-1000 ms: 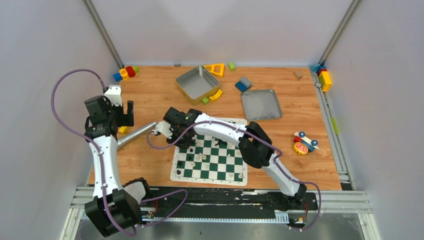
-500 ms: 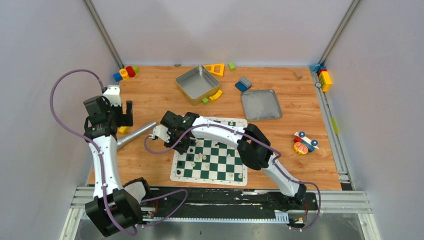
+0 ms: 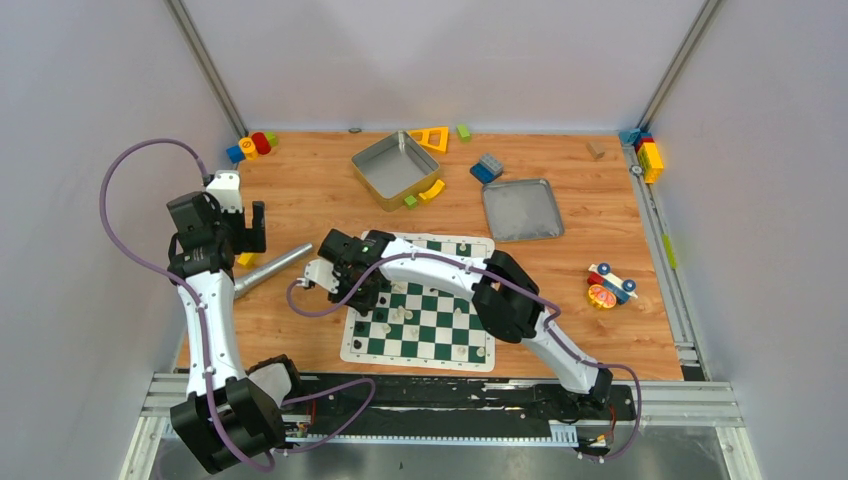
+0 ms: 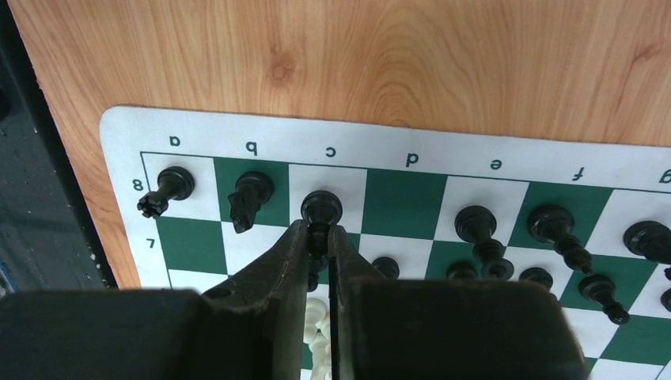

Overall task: Set up the chess pieces on the board
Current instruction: Place the chess piece on the chessboard.

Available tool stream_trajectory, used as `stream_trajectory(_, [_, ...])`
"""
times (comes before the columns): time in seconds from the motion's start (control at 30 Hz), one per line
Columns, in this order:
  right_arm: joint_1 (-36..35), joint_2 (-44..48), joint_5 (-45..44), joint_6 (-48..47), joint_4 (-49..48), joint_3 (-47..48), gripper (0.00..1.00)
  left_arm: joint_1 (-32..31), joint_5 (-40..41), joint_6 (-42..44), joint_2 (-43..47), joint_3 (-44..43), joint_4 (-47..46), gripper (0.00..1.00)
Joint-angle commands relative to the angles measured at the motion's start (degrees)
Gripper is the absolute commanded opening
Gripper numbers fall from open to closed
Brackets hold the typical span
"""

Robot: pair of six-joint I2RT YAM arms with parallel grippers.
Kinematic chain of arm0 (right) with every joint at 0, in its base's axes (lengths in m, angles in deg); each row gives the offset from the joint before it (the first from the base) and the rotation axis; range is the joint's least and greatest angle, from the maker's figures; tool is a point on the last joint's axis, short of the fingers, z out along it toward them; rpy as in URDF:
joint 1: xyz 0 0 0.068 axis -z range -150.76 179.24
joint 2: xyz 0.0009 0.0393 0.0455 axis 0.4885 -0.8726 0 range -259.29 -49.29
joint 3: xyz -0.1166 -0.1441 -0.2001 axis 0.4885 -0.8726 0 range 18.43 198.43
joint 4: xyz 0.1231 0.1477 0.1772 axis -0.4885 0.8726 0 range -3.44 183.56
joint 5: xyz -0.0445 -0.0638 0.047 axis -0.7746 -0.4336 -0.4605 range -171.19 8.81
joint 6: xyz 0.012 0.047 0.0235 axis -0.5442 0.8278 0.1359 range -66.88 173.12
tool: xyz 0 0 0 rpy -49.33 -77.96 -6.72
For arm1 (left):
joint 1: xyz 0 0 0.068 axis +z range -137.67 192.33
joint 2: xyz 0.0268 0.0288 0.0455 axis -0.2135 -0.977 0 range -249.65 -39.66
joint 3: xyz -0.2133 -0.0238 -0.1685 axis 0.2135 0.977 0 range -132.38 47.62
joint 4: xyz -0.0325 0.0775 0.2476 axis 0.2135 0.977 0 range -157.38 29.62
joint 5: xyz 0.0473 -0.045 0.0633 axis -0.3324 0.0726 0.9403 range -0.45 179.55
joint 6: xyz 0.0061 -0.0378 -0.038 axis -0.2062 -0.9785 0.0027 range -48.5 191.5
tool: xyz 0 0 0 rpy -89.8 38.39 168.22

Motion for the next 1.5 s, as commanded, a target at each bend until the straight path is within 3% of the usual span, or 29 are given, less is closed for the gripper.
stream_trajectory(0.0, [-0.57,-0.23,-0.19,-0.97,0.54,-0.08,0.01,0.94,-0.31,-0.89,0.52,0.32,-1.78,1.0])
stream_trajectory(0.77, [-1.04,-1.69,-0.43,-1.23,0.96,0.58,0.05,1.02,-0.76,-0.7,0.48,0.44,-1.63,1.0])
stream_trajectory(1.2, [-0.85,0.17,-1.19,0.48,0.46,2.32,0.43,1.05,-0.85,-0.48,0.54,0.41,-1.41,1.0])
stream_trajectory(1.33, [0.42,4.2,-1.15,1.93,-0.81,2.1,0.55,1.12,-1.76,-0.33,0.48,0.37,-1.34,1.0])
stream_trajectory(1.47, [2.93,11.91,-0.48,2.34,-4.8,-2.71,0.6,1.04,-5.59,0.66,0.24,0.16,-1.31,1.0])
